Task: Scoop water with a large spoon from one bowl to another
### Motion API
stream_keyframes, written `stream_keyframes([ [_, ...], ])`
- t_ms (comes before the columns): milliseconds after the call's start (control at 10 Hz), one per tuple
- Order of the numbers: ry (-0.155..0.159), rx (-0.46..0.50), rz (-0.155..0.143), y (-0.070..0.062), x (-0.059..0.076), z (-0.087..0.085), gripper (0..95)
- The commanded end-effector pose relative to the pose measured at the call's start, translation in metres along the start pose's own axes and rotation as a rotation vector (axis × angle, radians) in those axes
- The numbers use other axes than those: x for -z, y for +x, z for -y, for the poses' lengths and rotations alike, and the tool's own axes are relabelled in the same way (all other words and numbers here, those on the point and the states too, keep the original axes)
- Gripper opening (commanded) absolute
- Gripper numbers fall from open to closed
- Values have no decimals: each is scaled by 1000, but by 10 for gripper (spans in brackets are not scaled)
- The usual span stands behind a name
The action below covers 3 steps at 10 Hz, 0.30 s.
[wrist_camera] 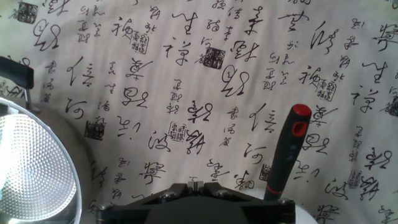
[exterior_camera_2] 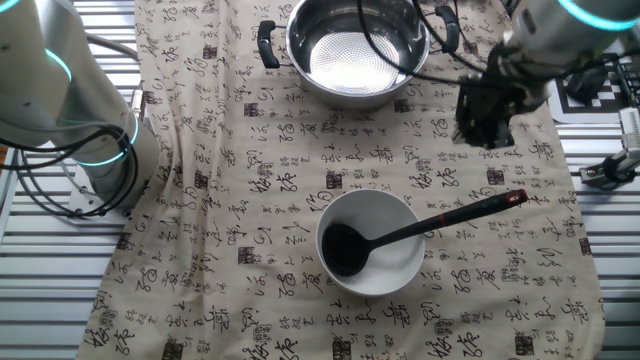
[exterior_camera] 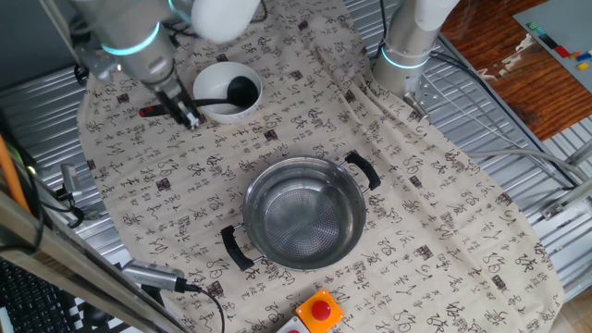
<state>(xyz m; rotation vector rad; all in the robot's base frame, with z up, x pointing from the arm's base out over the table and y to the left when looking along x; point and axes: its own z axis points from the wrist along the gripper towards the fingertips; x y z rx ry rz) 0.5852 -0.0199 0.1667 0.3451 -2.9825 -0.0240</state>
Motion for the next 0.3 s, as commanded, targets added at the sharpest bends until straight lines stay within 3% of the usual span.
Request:
stream_keyframes([
  [100, -7, 10, 5, 1, 2, -1, 0],
  [300, -7, 40, 1, 1, 1, -2, 0],
])
